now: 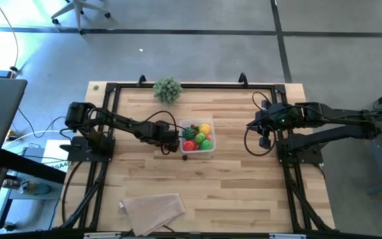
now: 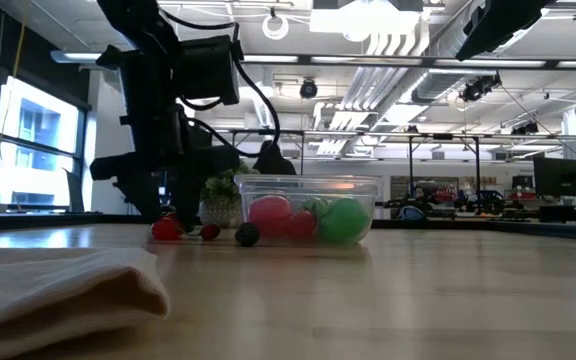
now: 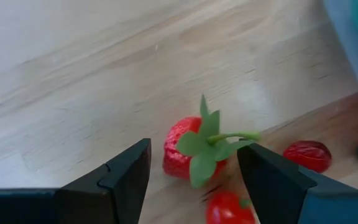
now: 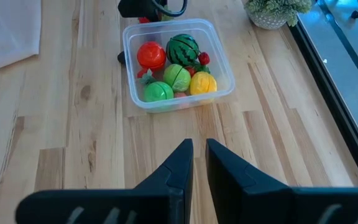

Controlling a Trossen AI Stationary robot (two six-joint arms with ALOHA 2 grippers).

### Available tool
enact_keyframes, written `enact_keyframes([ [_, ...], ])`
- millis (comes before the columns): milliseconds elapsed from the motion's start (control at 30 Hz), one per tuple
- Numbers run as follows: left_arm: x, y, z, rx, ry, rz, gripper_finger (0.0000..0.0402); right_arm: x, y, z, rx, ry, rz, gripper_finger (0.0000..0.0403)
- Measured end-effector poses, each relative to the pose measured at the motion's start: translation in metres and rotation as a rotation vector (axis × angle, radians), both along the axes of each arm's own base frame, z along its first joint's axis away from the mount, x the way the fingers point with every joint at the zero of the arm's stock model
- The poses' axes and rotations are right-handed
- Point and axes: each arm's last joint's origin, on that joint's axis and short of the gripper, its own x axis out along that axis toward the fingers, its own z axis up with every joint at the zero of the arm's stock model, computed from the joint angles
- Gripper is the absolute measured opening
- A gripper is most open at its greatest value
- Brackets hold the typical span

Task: Pick and placing Produce into tupperware
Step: Put the strawberry into the transparent bin

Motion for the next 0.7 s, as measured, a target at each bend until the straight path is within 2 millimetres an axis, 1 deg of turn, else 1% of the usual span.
enact_keyframes([
  [567, -0.0009, 0.0003, -0.0001, 0.016, 0.016, -0.015, 0.0230, 0.0000, -0.0001, 0.0000, 0.000, 0.000, -0.001, 0.0034],
  [700, -0.0010, 0.0003, -0.0001, 0.016, 0.016, -0.015, 0.0219, -0.0001, 0.0000, 0.0001, 0.000, -0.001, 0.000, 0.0034],
])
